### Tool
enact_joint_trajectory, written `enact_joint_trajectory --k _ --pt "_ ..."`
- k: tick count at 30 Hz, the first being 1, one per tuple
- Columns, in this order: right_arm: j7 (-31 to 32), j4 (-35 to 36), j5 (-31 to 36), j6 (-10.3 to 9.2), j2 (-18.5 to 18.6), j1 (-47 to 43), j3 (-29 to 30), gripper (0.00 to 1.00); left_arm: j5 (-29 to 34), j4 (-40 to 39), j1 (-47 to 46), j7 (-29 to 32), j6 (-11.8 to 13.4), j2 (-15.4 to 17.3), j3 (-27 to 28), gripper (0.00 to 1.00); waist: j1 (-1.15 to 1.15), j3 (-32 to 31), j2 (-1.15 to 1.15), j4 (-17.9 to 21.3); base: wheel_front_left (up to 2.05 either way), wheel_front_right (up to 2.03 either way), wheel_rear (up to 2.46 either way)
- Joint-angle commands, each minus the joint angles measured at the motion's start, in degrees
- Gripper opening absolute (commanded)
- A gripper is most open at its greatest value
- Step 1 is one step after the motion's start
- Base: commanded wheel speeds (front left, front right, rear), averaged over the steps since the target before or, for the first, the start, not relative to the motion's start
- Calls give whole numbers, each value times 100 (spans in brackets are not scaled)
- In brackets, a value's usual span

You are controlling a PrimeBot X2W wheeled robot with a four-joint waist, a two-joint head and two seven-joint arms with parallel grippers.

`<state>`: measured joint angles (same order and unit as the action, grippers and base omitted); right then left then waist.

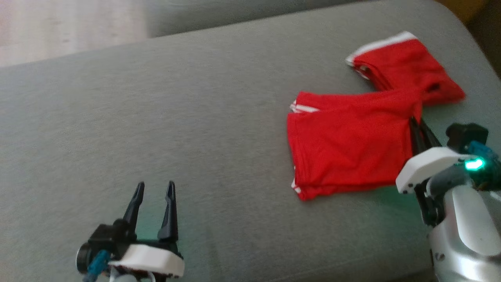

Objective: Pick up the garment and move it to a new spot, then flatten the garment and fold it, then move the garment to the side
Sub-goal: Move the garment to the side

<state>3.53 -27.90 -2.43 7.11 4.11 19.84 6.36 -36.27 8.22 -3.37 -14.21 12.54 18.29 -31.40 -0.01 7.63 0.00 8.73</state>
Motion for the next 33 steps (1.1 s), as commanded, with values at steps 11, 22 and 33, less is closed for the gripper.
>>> enact_joint_trajectory --k 11,22,33 --pt "20 531 -48 37 -42 633 -464 0 143 -135 -569 50 -23 91 130 100 1 513 0 781 0 0 0" --pt "497 559 -28 37 546 1686 -744 0 89 -76 -516 13 1 12 160 100 1 444 0 94 0 0 0" --pt "1195 -48 59 37 1899 2255 -224 0 129 -33 -535 -32 -48 -76 155 100 1 616 0 -734 0 0 0"
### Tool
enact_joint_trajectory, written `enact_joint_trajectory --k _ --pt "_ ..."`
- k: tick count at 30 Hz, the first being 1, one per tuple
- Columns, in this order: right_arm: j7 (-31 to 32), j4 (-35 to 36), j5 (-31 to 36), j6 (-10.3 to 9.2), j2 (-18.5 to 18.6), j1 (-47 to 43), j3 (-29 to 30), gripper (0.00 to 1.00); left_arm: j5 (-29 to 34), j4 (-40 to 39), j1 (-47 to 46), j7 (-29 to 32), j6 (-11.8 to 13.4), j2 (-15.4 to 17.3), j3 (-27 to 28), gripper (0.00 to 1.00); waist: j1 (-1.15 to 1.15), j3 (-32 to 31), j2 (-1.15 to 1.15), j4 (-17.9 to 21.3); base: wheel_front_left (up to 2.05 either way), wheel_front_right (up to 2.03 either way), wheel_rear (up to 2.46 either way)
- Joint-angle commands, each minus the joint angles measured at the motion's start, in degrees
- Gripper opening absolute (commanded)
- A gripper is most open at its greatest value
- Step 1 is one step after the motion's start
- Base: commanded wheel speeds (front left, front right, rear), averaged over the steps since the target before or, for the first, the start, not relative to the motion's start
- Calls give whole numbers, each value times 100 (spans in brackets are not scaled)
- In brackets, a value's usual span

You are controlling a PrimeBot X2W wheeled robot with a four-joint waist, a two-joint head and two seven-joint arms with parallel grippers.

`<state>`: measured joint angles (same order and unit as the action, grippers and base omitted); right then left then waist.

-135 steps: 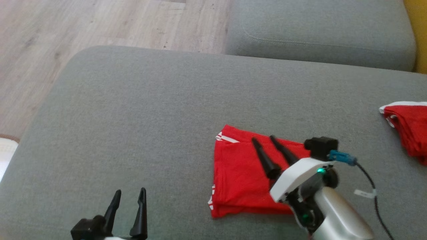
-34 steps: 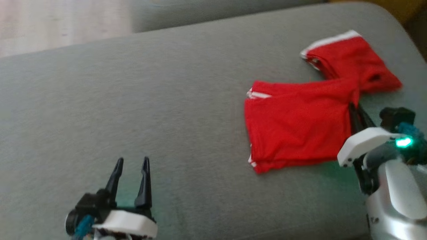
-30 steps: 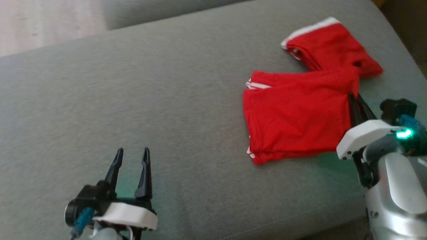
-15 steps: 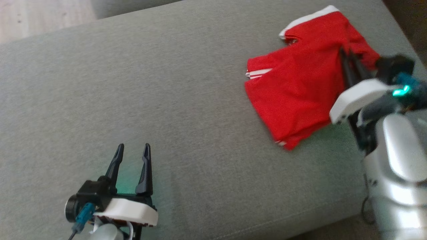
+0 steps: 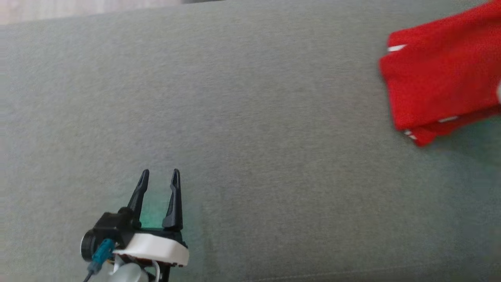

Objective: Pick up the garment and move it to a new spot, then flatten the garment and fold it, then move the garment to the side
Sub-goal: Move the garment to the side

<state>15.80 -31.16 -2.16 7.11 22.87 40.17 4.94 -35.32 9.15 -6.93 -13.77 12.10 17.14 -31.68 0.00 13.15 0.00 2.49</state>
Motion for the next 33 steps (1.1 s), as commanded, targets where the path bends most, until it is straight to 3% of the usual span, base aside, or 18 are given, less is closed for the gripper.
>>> enact_joint_trajectory --k 1,6,14,17,24,33 --pt "47 74 74 37 229 281 85 0 46 -124 -190 -80 -12 38 180 100 0 118 0 -235 0 0 0" --pt "13 -497 243 37 514 474 583 0 78 -136 -245 -80 -32 53 159 100 0 264 0 -459 0 0 0" --pt "-312 -1090 813 37 681 832 992 0 130 -204 -281 -20 -4 117 109 100 0 392 0 -562 0 0 0" --pt "-604 -1227 1195 37 641 929 1293 100 144 -245 -278 22 21 154 95 100 0 410 0 -548 0 0 0" --pt "-1124 -1507 1820 37 180 929 1680 100 133 -290 -207 82 71 199 67 100 0 264 0 -408 0 0 0" --pt "-1735 -1660 1721 37 -388 1001 1139 100 79 -324 -133 90 119 268 124 100 0 -126 0 -175 0 0 0"
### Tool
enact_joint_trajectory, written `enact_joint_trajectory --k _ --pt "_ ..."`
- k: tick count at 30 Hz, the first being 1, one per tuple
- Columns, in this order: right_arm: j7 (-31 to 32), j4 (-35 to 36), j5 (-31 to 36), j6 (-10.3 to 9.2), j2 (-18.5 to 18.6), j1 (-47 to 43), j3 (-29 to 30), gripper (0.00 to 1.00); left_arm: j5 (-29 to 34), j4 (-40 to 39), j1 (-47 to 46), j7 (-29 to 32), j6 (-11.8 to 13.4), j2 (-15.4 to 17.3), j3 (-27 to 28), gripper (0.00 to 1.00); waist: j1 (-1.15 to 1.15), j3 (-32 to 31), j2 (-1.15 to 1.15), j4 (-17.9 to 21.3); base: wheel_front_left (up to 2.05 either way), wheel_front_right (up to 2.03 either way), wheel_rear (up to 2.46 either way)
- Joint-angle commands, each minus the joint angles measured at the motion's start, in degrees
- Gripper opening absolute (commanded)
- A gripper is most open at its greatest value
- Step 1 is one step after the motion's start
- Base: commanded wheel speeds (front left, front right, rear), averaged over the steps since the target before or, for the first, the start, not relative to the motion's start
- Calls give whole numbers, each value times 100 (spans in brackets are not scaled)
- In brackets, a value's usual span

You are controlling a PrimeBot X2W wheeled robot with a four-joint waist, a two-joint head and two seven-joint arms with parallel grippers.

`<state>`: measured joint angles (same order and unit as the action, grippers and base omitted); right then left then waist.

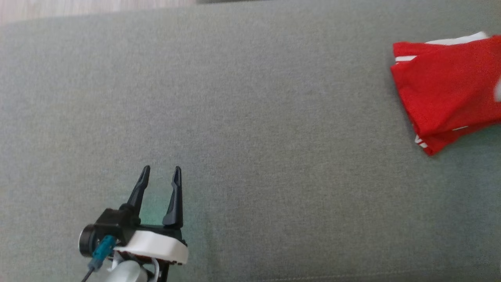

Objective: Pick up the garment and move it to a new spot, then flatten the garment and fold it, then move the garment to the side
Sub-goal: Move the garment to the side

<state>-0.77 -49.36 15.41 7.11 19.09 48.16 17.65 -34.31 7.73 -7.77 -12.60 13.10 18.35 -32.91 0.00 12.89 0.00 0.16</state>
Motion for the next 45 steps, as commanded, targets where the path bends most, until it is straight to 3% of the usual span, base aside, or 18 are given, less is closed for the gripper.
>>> enact_joint_trajectory --k 1,12,14,22,33,45 --pt "-144 157 -91 37 -74 192 -238 100 -28 -191 -36 -36 28 157 263 100 0 -166 0 76 0 0 0" --pt "-785 433 -1045 37 -894 -737 -1156 100 -343 -99 374 -135 63 157 556 100 0 -1200 0 121 0 0 0" --pt "-887 657 -1301 37 -1154 -1227 -1316 100 -443 -62 551 -155 69 157 643 100 0 -1406 0 92 0 0 0" --pt "-954 1615 -1737 37 -1550 -2657 -1740 100 -580 32 905 -194 86 155 809 100 0 -1628 0 -25 0 0 0" --pt "-892 3119 -2521 37 -1619 -4592 -2024 100 -493 0 1075 -215 58 82 728 100 0 -1728 0 -271 0 0 0" --pt "-730 3839 -2466 37 -1620 -5247 -2124 100 -521 37 1097 -217 32 49 711 100 0 -1819 0 -253 0 0 0"
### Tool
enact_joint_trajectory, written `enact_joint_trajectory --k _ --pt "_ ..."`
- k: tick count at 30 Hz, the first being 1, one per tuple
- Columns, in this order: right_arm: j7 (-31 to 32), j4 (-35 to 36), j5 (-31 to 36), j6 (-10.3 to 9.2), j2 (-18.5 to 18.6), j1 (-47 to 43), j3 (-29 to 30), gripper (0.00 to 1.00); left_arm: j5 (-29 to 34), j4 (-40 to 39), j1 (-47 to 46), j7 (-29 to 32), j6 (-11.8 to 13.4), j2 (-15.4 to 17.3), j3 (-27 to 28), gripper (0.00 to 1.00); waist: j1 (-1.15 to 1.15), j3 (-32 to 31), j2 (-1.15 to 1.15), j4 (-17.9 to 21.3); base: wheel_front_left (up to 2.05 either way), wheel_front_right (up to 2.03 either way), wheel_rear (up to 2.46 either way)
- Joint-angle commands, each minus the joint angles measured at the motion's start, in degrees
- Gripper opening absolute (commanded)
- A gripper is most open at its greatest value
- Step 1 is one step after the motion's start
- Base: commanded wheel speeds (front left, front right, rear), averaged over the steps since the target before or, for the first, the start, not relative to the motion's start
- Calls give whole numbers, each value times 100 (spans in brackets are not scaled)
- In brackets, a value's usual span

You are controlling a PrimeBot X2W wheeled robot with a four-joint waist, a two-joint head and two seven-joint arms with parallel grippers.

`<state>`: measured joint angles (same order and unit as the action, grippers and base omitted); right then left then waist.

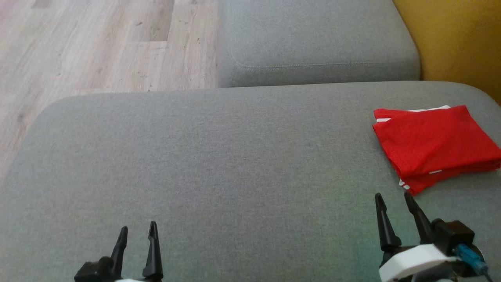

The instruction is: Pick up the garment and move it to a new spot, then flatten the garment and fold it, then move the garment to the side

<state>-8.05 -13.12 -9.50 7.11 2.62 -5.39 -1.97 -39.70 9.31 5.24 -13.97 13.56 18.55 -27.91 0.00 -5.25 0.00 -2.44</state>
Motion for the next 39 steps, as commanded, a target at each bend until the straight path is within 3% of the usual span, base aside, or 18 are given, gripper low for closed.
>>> enact_joint_trajectory --k 1,18,19,23,39 --pt "11 262 32 37 26 85 -173 100 15 -102 -194 -79 -13 31 209 100 0 -9 0 12 0 0 0" --pt "143 533 40 37 26 -63 -164 100 -94 -70 -188 -71 -47 9 198 100 0 -26 0 0 0 0 0" --pt "153 313 0 0 -2 -242 -40 0 -79 96 3 1 -36 -30 1 0 0 -26 0 0 0 0 0" --pt "152 -34 -20 -1 -5 -307 -49 0 -95 376 85 32 -49 -134 -28 0 0 -25 0 1 0 0 0" --pt "284 -39 -1118 4 32 -122 21 0 -773 394 -71 274 -311 -303 397 0 0 48 0 32 0 0 0"
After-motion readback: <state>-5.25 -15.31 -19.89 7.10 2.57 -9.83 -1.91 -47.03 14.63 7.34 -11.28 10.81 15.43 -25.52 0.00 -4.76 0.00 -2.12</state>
